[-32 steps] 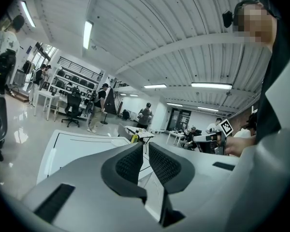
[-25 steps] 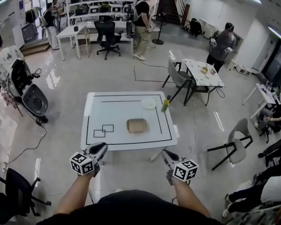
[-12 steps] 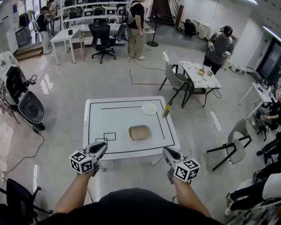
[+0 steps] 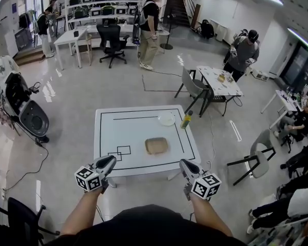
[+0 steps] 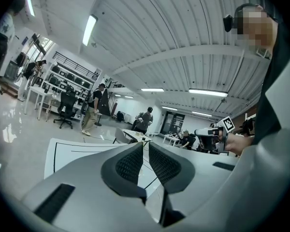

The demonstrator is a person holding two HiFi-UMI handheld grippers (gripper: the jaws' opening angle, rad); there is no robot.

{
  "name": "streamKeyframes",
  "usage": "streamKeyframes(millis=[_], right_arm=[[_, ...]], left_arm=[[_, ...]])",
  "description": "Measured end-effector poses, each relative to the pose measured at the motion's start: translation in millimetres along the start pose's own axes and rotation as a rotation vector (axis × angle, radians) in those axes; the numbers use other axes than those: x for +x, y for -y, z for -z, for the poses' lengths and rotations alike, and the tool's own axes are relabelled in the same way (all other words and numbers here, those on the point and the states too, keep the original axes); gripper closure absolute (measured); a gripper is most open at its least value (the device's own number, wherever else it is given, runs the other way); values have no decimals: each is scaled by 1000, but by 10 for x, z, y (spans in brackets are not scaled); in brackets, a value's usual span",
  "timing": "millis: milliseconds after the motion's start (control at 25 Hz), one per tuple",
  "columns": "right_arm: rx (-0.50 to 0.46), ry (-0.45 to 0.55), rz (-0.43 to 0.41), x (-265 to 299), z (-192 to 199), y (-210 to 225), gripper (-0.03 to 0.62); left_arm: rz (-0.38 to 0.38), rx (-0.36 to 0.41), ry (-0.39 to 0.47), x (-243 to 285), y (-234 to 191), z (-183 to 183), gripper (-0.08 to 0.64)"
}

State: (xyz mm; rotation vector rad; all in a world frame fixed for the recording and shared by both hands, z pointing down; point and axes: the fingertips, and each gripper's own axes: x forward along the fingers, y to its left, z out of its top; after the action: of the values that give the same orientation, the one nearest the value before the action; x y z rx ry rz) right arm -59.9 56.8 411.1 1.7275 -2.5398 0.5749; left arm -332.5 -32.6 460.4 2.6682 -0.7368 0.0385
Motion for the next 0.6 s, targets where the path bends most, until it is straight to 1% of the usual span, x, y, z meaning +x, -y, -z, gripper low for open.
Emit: streamKeyframes(millis=[160, 360, 600], right_arm=[[-2, 25, 28, -32, -34, 78, 578], [-9, 88, 81, -57, -163, 380, 578], [-1, 101, 69, 129, -292, 819, 578]], left_arm=[[-4, -22, -11, -6, -12, 89, 506], [-16, -17, -19, 85, -60, 90, 505], [-47, 5, -27, 404, -187, -53, 505]])
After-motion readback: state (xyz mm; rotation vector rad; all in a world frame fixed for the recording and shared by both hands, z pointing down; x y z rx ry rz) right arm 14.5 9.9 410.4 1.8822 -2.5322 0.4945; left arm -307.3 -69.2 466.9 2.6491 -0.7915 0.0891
